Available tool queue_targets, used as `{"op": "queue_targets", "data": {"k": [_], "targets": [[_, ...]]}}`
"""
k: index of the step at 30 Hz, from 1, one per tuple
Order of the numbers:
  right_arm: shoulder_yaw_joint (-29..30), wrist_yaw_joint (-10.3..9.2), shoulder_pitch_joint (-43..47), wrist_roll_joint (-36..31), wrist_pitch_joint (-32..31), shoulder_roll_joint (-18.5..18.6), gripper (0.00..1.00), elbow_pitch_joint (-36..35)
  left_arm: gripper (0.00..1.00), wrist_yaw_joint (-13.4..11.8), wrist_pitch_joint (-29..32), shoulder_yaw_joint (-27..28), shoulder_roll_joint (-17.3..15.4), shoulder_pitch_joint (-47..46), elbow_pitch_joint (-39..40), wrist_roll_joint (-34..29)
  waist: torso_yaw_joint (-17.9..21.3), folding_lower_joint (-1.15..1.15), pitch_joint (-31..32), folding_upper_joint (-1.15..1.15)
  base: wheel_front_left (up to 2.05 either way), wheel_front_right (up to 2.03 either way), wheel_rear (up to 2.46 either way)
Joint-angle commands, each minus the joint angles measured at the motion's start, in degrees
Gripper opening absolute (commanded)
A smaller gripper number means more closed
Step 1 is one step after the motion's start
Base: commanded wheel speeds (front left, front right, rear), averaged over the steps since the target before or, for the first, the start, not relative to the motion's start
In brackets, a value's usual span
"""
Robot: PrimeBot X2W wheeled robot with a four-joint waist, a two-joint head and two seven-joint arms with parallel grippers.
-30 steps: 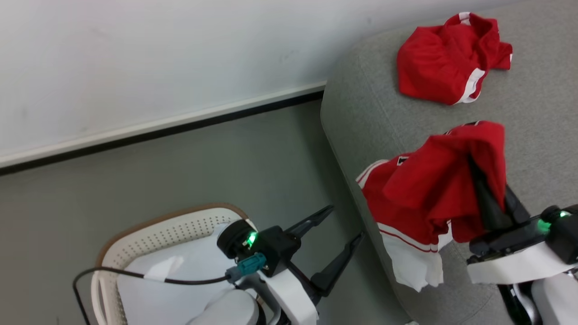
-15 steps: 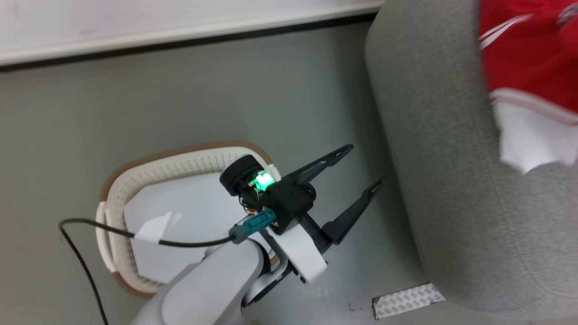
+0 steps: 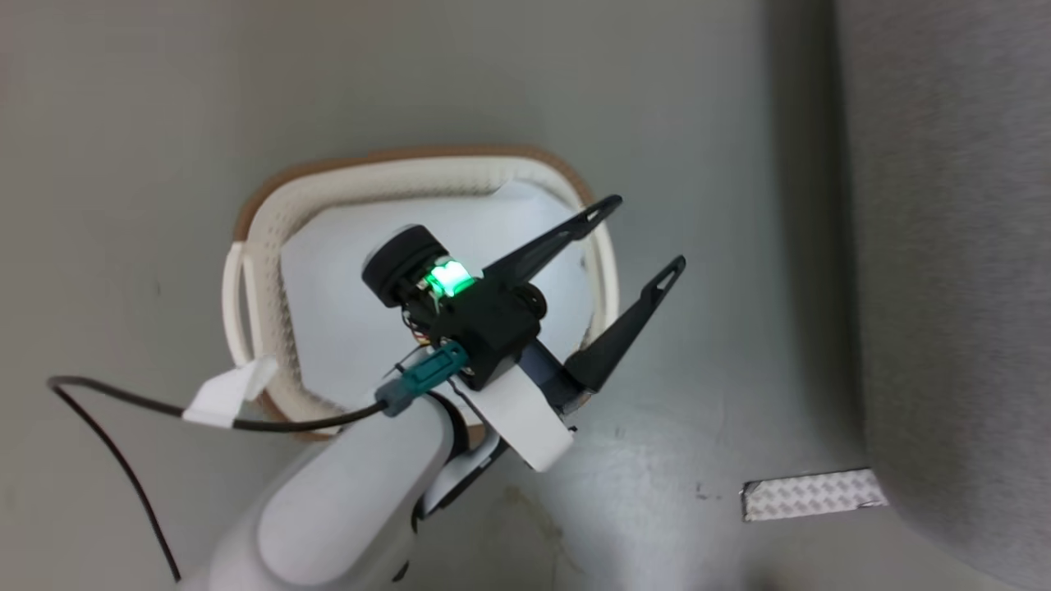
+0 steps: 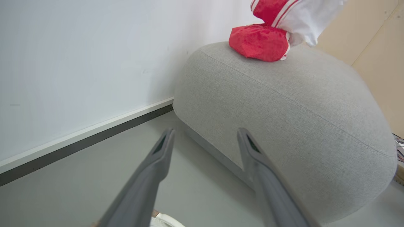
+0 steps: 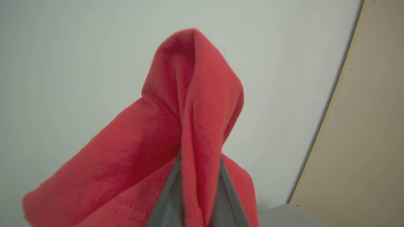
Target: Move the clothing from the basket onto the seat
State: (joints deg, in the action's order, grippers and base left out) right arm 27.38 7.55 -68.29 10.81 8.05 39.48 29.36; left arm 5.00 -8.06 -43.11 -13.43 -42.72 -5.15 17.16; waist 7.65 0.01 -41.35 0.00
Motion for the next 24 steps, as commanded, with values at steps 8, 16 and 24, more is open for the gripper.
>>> {"op": "queue_targets", "data": {"k": [8,16,24], "targets": [[7.8,-0.14,0.2,-11.7,3.7,-5.5,0.0,13.8,1.0,-1.5,1.1,0.6,-2.2,0.6,1.9,-1.1,-2.9,-0.01,-4.8,0.0,0.0,0.0,0.0],[13.7,-0.14,5.1,-18.8,6.8,-13.4,0.23,21.6,1.0,-2.5,1.9,0.7,-3.0,1.5,2.3,-0.5,-2.5,-0.01,-2.7,0.0,0.0,0.0,0.0],[10.6,-0.14,11.5,-20.3,7.1,-17.3,1.0,18.9,1.0,-3.7,-0.4,1.3,-3.2,4.8,0.3,1.6,-1.5,-0.01,4.0,0.0,0.0,0.0,0.0]]}}
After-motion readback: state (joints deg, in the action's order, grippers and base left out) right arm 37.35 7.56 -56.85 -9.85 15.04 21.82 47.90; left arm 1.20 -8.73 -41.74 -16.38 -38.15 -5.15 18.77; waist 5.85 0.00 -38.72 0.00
